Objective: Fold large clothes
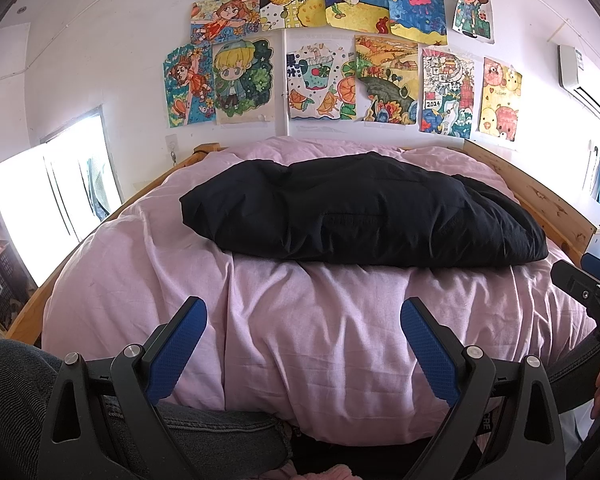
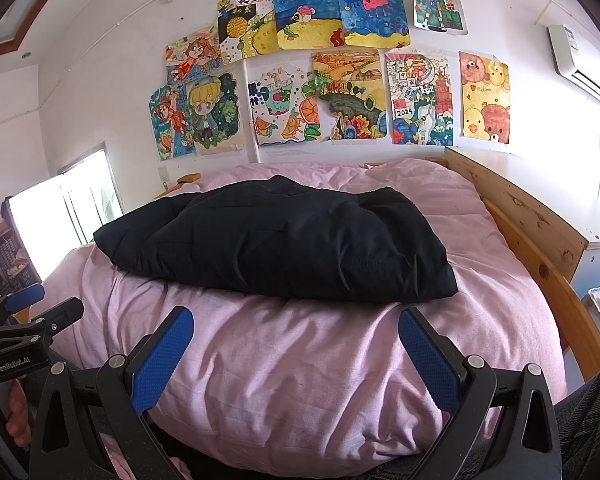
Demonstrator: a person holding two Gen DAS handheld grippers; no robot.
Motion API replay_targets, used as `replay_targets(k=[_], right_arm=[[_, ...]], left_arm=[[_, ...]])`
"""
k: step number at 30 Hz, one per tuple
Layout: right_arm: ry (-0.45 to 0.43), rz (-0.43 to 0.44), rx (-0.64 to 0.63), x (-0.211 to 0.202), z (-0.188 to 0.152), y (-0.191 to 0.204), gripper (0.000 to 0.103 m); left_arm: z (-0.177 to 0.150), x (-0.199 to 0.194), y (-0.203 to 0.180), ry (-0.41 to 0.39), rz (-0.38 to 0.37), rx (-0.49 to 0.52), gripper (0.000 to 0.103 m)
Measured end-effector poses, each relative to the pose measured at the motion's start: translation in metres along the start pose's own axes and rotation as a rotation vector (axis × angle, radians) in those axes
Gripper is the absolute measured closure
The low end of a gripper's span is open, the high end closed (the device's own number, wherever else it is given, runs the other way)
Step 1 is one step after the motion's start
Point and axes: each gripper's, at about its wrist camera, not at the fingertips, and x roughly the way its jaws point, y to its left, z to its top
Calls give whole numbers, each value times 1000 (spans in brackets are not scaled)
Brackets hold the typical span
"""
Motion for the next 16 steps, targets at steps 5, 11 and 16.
replay_targets(k=[5, 11, 16], right_arm=[[1, 0, 1, 0, 0, 0, 0], [0, 0, 2, 0, 0, 0, 0], [1, 0, 2, 0, 1, 0, 0]], left_arm=[[-3, 2, 4, 9, 36, -2, 8], [-5, 4, 16, 11, 54, -23, 8], [-5, 5, 19, 19, 53, -16, 8]])
